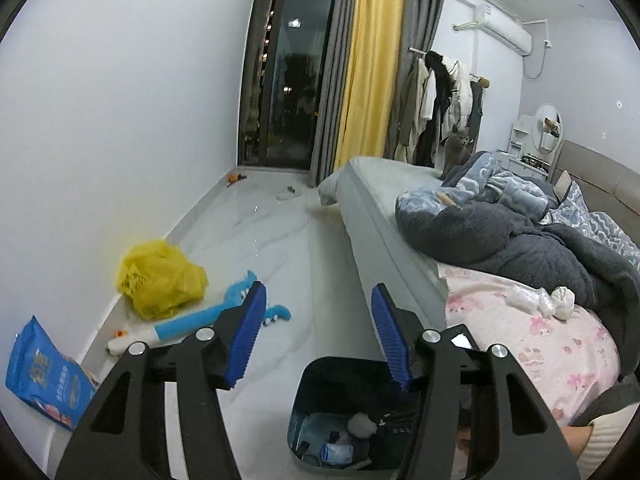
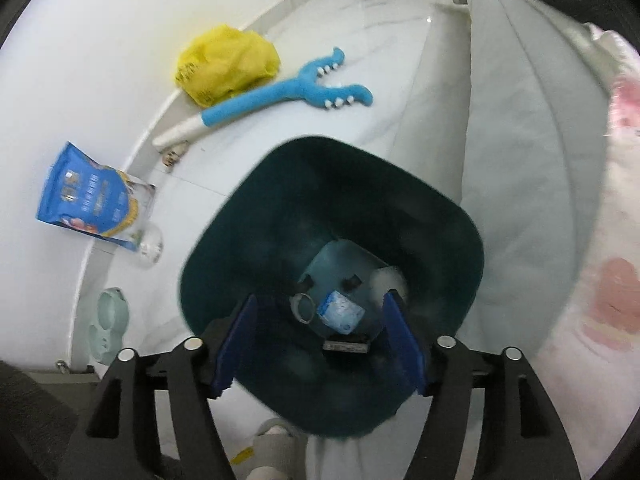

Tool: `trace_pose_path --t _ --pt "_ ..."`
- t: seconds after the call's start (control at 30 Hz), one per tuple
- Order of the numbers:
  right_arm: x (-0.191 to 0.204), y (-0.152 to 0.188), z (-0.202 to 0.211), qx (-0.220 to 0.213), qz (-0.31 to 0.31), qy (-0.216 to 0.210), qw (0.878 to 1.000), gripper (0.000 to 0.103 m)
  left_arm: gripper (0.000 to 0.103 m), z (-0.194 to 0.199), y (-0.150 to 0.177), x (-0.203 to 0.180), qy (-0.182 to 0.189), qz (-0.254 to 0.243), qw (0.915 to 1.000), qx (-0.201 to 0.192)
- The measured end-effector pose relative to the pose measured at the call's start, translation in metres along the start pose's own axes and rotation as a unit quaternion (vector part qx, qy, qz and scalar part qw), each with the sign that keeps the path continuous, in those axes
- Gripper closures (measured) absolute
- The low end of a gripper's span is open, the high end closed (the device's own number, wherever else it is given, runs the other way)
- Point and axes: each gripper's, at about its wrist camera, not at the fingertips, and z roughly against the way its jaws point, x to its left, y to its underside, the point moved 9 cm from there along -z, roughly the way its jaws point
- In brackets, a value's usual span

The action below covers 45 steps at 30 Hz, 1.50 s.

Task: Collect trash
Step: 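Move both grippers back over the pink sheet toward the remaining items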

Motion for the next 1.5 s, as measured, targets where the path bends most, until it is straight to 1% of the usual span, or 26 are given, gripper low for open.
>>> trace_pose_path --t 0.07,0.17,0.3,0.43,0.5,0.6,0.7,0.77,0.9,0.97,1.07,1.2,1.27,1.4,1.5 --pt "0.002 0.000 0.013 -0.013 0.001 -0.008 1.000 0.030 0.044 0.003 -0.003 -0.006 0.006 0.002 1.0000 -0.007" --pt "0.003 -0.004 0.042 -0.047 0.006 -0.029 0.998 0.026 0.042 0.004 -0.007 -0.015 0.014 0.004 0.9998 -0.012" --pt "-0.001 -0.009 0.077 -0.088 0.010 -0.038 0.995 0.023 0.035 0.002 -0.013 -0.033 0.018 0.000 0.9997 -0.018" --pt "-0.012 -0.011 0.110 -0.124 0.007 -0.040 0.991 0.021 0.031 0.001 -0.018 -0.054 0.017 -0.011 0.9995 -0.025" --pt "-0.018 -0.011 0.124 -0.138 0.011 -0.035 0.990 0.021 0.029 -0.002 -0.019 -0.062 0.019 -0.012 0.9994 -0.026" --pt "-0.030 -0.010 0.144 -0.159 0.012 -0.028 0.987 0.021 0.027 -0.009 -0.020 -0.081 0.042 -0.010 0.9988 -0.021" --pt "-0.042 -0.008 0.161 -0.178 0.007 -0.026 0.984 0.019 0.025 -0.014 -0.020 -0.094 0.046 -0.014 0.9986 -0.022" --pt "-0.052 -0.006 0.173 -0.190 0.008 -0.019 0.982 0.019 0.025 -0.017 -0.021 -0.102 0.046 -0.018 0.9985 -0.022" --pt "-0.071 -0.002 0.190 -0.206 0.015 0.007 0.978 0.019 0.023 -0.025 -0.020 -0.118 0.059 -0.014 0.9980 -0.016" --pt "-0.080 0.002 0.199 -0.213 0.016 0.012 0.977 0.018 0.023 -0.027 -0.019 -0.124 0.061 -0.018 0.9979 -0.015" --pt "-0.099 0.006 0.210 -0.222 0.012 0.024 0.975 0.017 0.020 -0.033 -0.017 -0.137 0.069 -0.021 0.9973 -0.008" --pt "-0.127 0.011 0.227 -0.239 -0.001 0.043 0.970 0.016 0.019 -0.038 -0.015 -0.150 0.074 -0.025 0.9970 -0.004" --pt "-0.139 0.013 0.232 -0.243 -0.004 0.050 0.969 0.016 0.019 -0.042 -0.013 -0.157 0.077 -0.028 0.9967 0.000" --pt "-0.168 0.023 0.242 -0.245 -0.005 0.080 0.966 0.016 0.019 -0.051 -0.008 -0.173 0.085 -0.038 0.9956 0.010" --pt "-0.184 0.029 0.246 -0.243 -0.001 0.100 0.965 0.015 0.015 -0.058 -0.006 -0.189 0.099 -0.046 0.9939 0.016"
